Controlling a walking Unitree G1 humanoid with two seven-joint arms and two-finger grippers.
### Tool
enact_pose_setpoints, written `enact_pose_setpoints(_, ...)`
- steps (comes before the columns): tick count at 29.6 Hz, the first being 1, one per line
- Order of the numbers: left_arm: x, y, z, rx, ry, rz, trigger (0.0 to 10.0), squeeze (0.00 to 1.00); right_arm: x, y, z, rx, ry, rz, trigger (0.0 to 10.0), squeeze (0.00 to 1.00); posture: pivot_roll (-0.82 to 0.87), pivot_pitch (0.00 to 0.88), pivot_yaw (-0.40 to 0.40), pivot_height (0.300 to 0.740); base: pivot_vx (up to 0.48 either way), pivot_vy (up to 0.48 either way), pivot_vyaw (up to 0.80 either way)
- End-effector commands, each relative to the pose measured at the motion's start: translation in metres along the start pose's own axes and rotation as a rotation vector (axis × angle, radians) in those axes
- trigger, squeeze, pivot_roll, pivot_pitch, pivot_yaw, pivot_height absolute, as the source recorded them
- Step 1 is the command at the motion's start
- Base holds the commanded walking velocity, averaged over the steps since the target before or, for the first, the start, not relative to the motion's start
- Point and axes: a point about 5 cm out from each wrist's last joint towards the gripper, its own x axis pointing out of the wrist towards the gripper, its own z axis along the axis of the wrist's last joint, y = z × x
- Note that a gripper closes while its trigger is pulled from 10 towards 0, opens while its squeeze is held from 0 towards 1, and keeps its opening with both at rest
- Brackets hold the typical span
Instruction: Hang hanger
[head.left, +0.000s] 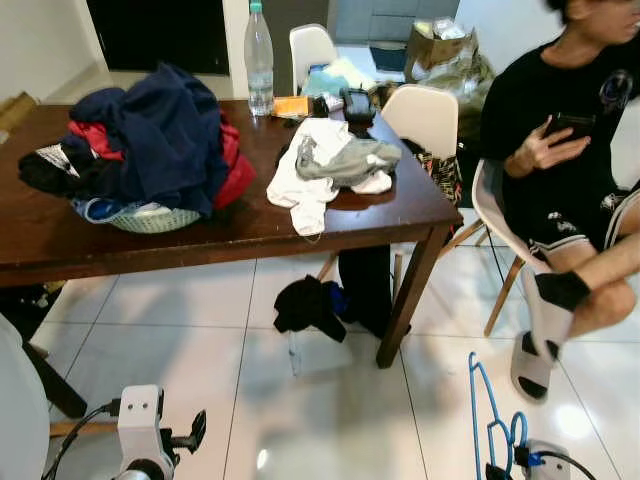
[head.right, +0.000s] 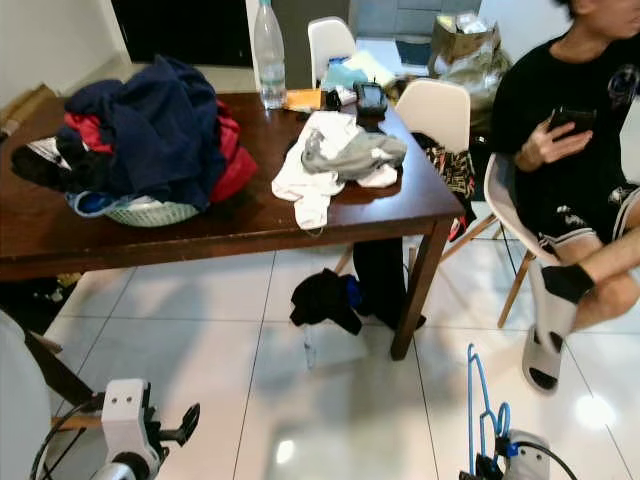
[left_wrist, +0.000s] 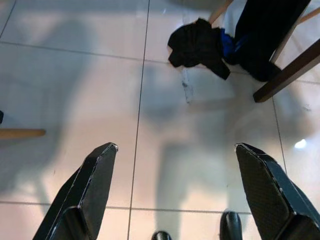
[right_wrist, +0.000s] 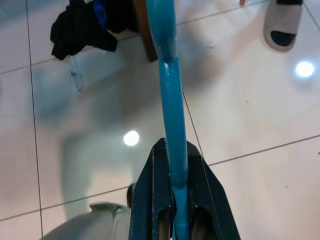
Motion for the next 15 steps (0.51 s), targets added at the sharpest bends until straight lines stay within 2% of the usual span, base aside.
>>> enact_pose_setpoints(1,-0.002,0.002,-0.001,0.001,-0.001,-0.004,10.0,0.00,-0.001,0.001,0.000,0.005,-0.017,0.002,10.0,0.00,0.09,0.156,-0.029,0.740,0.000,0.000,0.00)
enact_pose_setpoints(3,-0.002,0.003,-0.002,-0.001,0.005,0.001,10.0,0.00,-0.002,0.002,-0.001,0.005,-0.019,0.002,10.0,0.00,0.09,0.156,-0.029,0.740,0.000,0.000,0.00)
enact_pose_setpoints(4,-0.003,0.005,-0.003,-0.005,0.010,0.006,10.0,0.00,-0.003,0.003,-0.001,0.003,-0.024,0.002,0.0,0.00,0.09,0.164,-0.027,0.740,0.000,0.000,0.00)
enact_pose_setpoints(7,-0.005,0.006,-0.007,-0.011,0.024,0.015,10.0,0.00,-0.004,0.003,-0.001,0.002,-0.032,0.006,0.0,0.00,0.09,0.167,-0.028,0.740,0.000,0.000,0.00)
enact_pose_setpoints(8,-0.006,0.007,-0.009,-0.013,0.031,0.018,10.0,0.00,-0.006,0.003,-0.001,0.003,-0.036,0.006,4.0,0.00,0.09,0.167,-0.026,0.740,0.000,0.000,0.00)
enact_pose_setpoints(9,-0.006,0.007,-0.009,-0.013,0.031,0.018,10.0,0.00,-0.006,0.003,-0.001,0.003,-0.036,0.006,4.0,0.00,0.09,0.167,-0.026,0.740,0.000,0.000,0.00)
enact_pose_setpoints(10,-0.008,0.008,-0.012,-0.017,0.041,0.023,10.0,0.00,-0.008,0.003,-0.002,0.005,-0.041,0.007,10.0,0.00,0.09,0.167,-0.026,0.740,0.000,0.000,0.00)
enact_pose_setpoints(15,-0.011,0.009,-0.014,-0.021,0.044,0.026,10.0,0.00,-0.011,0.002,-0.004,0.007,-0.043,0.005,10.0,0.00,0.09,0.167,-0.026,0.740,0.000,0.000,0.00)
